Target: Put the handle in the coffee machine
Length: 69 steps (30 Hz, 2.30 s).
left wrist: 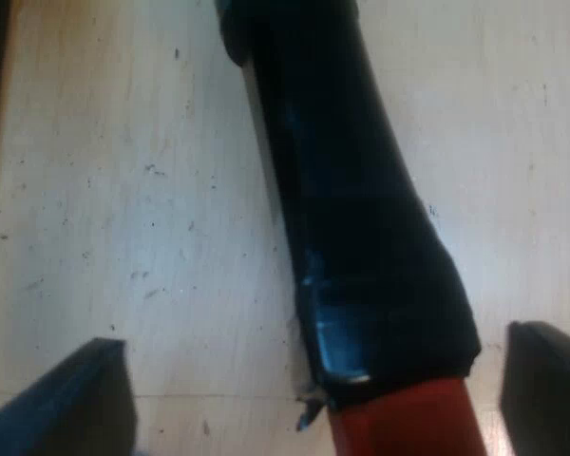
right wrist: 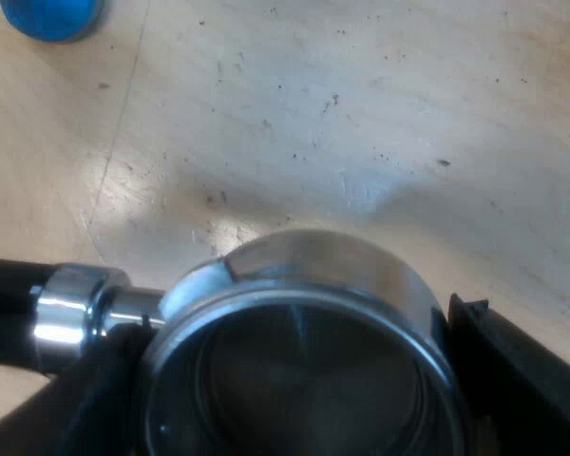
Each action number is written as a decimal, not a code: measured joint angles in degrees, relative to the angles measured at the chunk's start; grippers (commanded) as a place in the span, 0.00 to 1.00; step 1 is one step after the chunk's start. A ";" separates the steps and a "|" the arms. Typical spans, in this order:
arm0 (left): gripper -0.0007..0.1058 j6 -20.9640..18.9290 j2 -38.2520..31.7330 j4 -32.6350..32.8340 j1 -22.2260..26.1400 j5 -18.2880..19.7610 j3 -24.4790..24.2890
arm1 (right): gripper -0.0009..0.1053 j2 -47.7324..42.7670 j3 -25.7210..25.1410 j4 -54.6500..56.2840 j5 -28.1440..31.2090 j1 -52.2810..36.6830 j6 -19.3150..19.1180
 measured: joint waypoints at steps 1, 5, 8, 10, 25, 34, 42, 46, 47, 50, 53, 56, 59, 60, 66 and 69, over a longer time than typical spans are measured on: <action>0.60 -0.04 0.00 0.00 0.00 0.00 0.00 | 0.01 0.00 0.00 0.00 0.00 0.00 0.00; 0.51 0.15 0.00 0.00 0.00 0.01 0.00 | 0.01 0.00 0.00 0.00 0.00 0.00 0.12; 0.44 0.21 0.00 0.00 0.00 0.01 0.00 | 0.01 0.00 0.00 0.00 0.00 0.00 0.55; 0.40 0.18 0.00 0.36 0.00 0.01 0.00 | 0.01 0.00 0.00 0.00 0.10 0.00 0.77; 0.01 -0.68 0.00 0.78 0.00 -1.68 -0.13 | 0.01 0.00 0.00 0.12 0.12 -0.13 3.92; 0.01 -0.68 0.00 0.78 0.00 -1.38 -0.13 | 0.43 0.00 0.00 0.11 0.12 -0.13 3.57; 0.01 0.54 0.17 3.19 0.00 -0.62 0.00 | 0.95 0.00 -0.35 -1.82 1.82 -0.13 -0.18; 0.01 0.77 0.17 4.93 0.00 -0.23 0.26 | 0.95 0.00 -0.35 -3.92 3.21 -0.13 -0.56; 0.01 0.77 0.17 5.00 0.17 -0.23 0.26 | 0.95 0.00 -0.35 -4.95 4.32 -0.13 -0.58; 0.01 0.77 0.17 5.26 1.54 0.23 0.26 | 0.95 0.00 -0.35 -6.51 6.90 -0.13 -0.58; 0.01 1.09 -0.29 6.19 5.65 0.27 0.26 | 0.95 0.00 -0.35 -6.71 7.77 -0.13 -0.70; 0.01 1.72 -0.87 6.47 10.27 0.71 0.26 | 0.95 0.00 -0.35 -6.71 7.93 -0.13 -0.70; 0.01 2.12 -0.86 7.83 15.79 3.05 0.26 | 0.95 0.00 -0.35 -7.20 8.06 -0.13 -0.06; 0.01 2.21 -0.86 8.03 16.46 3.23 0.26 | 0.95 0.00 -0.35 -7.33 7.88 -0.13 0.25; 0.01 4.84 -0.86 11.37 22.85 5.01 0.26 | 0.95 0.00 -0.35 -7.87 7.59 0.76 0.40; 0.01 4.98 -0.86 12.21 24.84 6.88 0.26 | 0.95 -0.53 -0.35 -8.38 10.93 3.13 0.07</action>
